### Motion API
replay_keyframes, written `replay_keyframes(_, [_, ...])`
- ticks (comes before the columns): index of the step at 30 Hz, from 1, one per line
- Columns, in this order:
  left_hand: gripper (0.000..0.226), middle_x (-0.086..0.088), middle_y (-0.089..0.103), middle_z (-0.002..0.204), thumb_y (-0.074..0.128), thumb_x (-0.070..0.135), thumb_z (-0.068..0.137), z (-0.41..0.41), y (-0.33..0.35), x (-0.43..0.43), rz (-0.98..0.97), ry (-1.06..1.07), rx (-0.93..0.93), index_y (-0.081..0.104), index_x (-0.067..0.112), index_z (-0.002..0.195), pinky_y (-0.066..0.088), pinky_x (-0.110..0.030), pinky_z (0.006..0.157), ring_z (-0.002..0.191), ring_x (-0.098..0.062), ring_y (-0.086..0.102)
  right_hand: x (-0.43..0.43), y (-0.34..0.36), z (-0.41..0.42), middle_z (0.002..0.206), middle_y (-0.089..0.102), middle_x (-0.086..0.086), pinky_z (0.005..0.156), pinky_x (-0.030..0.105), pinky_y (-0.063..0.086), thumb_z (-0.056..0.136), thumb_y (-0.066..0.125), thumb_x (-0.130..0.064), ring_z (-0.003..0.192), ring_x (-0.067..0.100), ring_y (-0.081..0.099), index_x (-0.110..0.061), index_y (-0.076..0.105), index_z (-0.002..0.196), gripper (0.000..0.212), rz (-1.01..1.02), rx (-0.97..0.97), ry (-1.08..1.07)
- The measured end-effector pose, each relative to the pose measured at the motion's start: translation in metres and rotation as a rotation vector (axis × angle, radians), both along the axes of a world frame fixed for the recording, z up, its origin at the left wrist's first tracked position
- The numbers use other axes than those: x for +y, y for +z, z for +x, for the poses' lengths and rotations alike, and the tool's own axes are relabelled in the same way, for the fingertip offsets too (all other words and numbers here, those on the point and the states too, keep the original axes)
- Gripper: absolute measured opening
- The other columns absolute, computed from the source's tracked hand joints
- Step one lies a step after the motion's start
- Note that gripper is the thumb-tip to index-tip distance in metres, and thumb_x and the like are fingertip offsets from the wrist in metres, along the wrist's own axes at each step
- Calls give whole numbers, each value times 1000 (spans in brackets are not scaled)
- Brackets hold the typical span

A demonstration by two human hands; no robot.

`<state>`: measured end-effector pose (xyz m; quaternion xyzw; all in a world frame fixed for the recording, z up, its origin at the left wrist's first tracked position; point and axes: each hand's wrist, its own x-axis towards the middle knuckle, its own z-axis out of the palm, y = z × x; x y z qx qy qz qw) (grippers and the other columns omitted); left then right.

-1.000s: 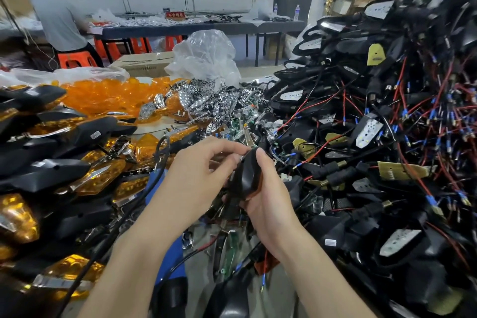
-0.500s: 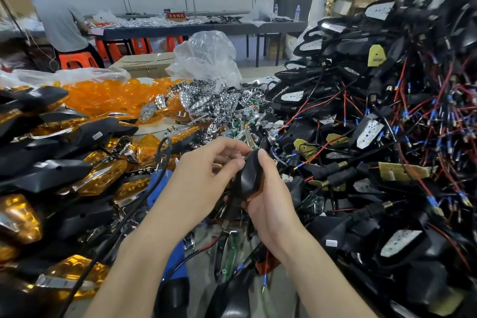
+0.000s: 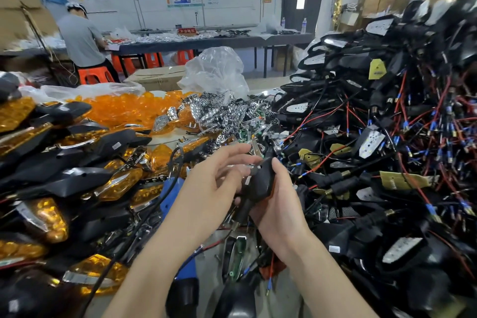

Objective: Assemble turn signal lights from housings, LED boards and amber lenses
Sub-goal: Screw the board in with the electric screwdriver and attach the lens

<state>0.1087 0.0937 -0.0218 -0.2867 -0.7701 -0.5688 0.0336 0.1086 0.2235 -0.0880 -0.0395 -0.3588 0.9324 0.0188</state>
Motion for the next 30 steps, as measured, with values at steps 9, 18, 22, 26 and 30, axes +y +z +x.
replay_keyframes(9, [15,20,69,96,51,33,101,13,1,-54,-411,252,-92,63,42,104,49,-17,81,96,4,63,-2,13,7,81,64,7,48,27,48,102,48,-45,62,19,58,-12,63,111,38,-202,-1,36])
replay_keyframes(18, [41,2,62,103,39,54,100,9,-3,-68,-1049,461,-116,48,21,122,53,-37,86,93,-18,62,-6,22,16,74,63,3,46,25,47,69,75,-36,59,15,57,-13,62,110,48,-67,-1,-37])
replay_keyframes(22, [52,-6,62,109,35,58,99,15,-13,-63,-1101,520,-135,41,18,131,52,-36,79,97,-25,63,-5,17,15,74,63,3,44,24,46,93,63,-40,57,15,57,-12,61,115,35,-52,-10,-45])
replay_keyframes(26, [54,2,52,84,35,63,97,15,-19,-62,-1100,540,-131,38,18,125,52,-34,68,81,-22,62,-6,14,14,74,63,5,42,24,45,98,56,-52,56,15,57,-12,61,116,44,-59,-21,-51])
replay_keyframes(30, [62,0,49,90,40,67,93,8,-24,-59,-1044,590,-212,40,14,123,50,-35,73,86,-25,59,-9,16,15,72,63,4,44,24,44,83,74,-40,56,14,56,-13,59,113,44,-5,8,-64])
